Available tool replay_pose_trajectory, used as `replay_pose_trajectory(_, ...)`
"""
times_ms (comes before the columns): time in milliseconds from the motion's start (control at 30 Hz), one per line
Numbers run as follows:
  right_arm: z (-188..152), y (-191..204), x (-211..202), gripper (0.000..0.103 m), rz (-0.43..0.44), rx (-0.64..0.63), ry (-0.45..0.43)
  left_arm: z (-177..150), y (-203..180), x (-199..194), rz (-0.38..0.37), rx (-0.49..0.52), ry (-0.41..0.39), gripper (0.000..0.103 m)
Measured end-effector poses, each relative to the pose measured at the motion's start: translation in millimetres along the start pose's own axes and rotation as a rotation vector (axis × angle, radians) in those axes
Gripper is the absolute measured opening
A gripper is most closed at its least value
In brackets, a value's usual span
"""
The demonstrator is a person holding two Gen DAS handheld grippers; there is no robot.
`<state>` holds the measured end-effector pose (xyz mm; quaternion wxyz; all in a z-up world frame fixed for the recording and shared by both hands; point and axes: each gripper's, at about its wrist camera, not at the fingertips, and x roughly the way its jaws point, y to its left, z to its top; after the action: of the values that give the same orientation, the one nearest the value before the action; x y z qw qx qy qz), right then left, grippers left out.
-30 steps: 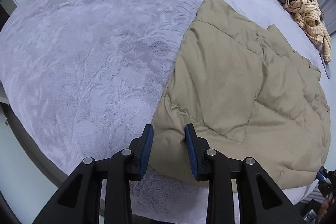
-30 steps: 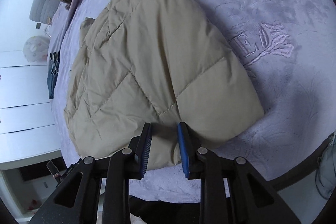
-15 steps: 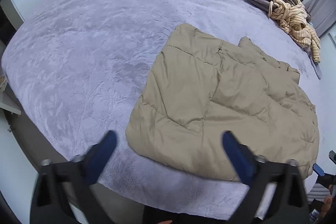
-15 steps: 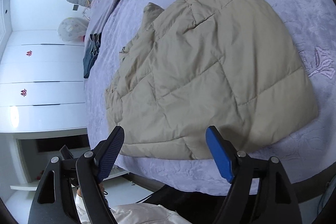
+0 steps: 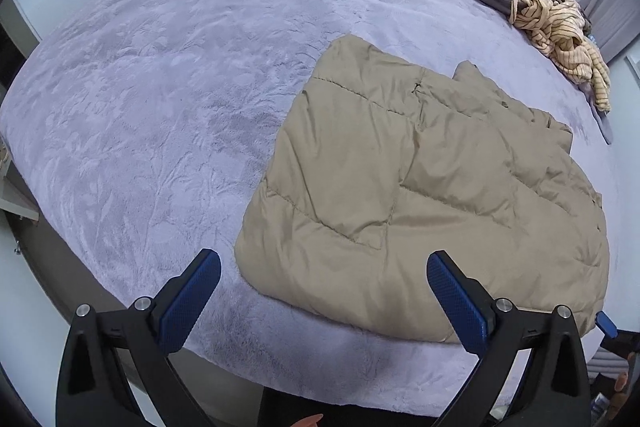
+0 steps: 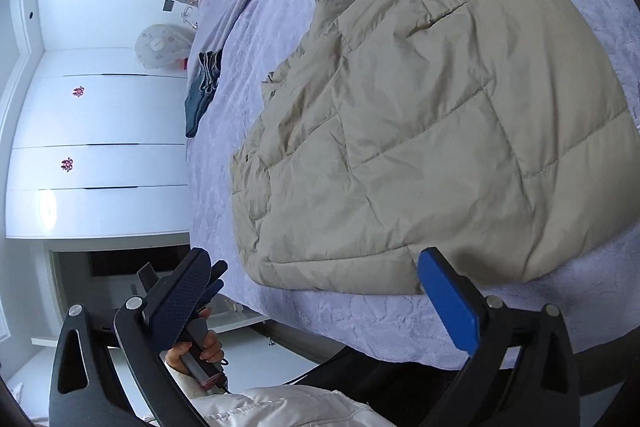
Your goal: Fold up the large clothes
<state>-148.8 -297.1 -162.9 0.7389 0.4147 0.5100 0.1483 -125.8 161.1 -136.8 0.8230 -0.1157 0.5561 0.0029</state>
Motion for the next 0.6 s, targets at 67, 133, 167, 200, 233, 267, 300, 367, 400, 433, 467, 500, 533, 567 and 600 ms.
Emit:
replay_pose_trajectory(67,1,6,11,0.103,-0.019,0.01,0.004,10,5,5,-0.001,0.02,0.013,0.103)
replay_pose_trajectory(133,2,13,25,0.103,-0.042,0.022,0.009,20,12,7,0.0,0.035,0.013,0.103)
replay_pose_trajectory(167,3,17,31,0.103,-0.051,0.025,0.011,26,18,9,0.001,0.038,0.014,0.103)
replay_pose_trajectory(200,4,21,38,0.103,-0.06,0.028,0.012,32,24,11,-0.007,0.039,0.019,0.103)
replay_pose_trajectory(233,5,26,46,0.103,-0.069,0.03,0.01,38,29,14,-0.035,0.041,0.033,0.103)
replay_pose_trajectory(267,7,29,53,0.103,-0.077,0.033,0.007,45,36,18,-0.069,0.04,0.052,0.103)
replay_pose_trajectory(300,8,34,60,0.103,-0.084,0.038,0.002,51,42,21,-0.086,0.035,0.066,0.103)
replay_pose_trajectory(367,10,42,74,0.103,-0.094,0.054,0.001,61,50,25,-0.108,0.03,0.079,0.103)
replay_pose_trajectory(400,11,47,82,0.103,-0.096,0.057,0.005,66,53,28,-0.113,0.03,0.081,0.103)
replay_pose_trajectory(433,12,52,90,0.103,-0.103,0.056,0.009,70,56,30,-0.11,0.031,0.082,0.103)
replay_pose_trajectory(467,14,57,98,0.103,-0.119,0.053,0.013,74,58,34,-0.102,0.033,0.086,0.103)
replay_pose_trajectory(500,15,60,106,0.103,-0.14,0.051,0.018,79,61,38,-0.098,0.039,0.098,0.103)
replay_pose_trajectory(533,16,61,116,0.103,-0.173,0.05,0.027,83,63,44,-0.11,0.052,0.115,0.103)
replay_pose_trajectory(567,17,62,123,0.103,-0.203,0.051,0.034,87,64,49,-0.134,0.067,0.136,0.103)
replay_pose_trajectory(600,17,61,129,0.103,-0.229,0.05,0.039,92,67,56,-0.17,0.084,0.165,0.103)
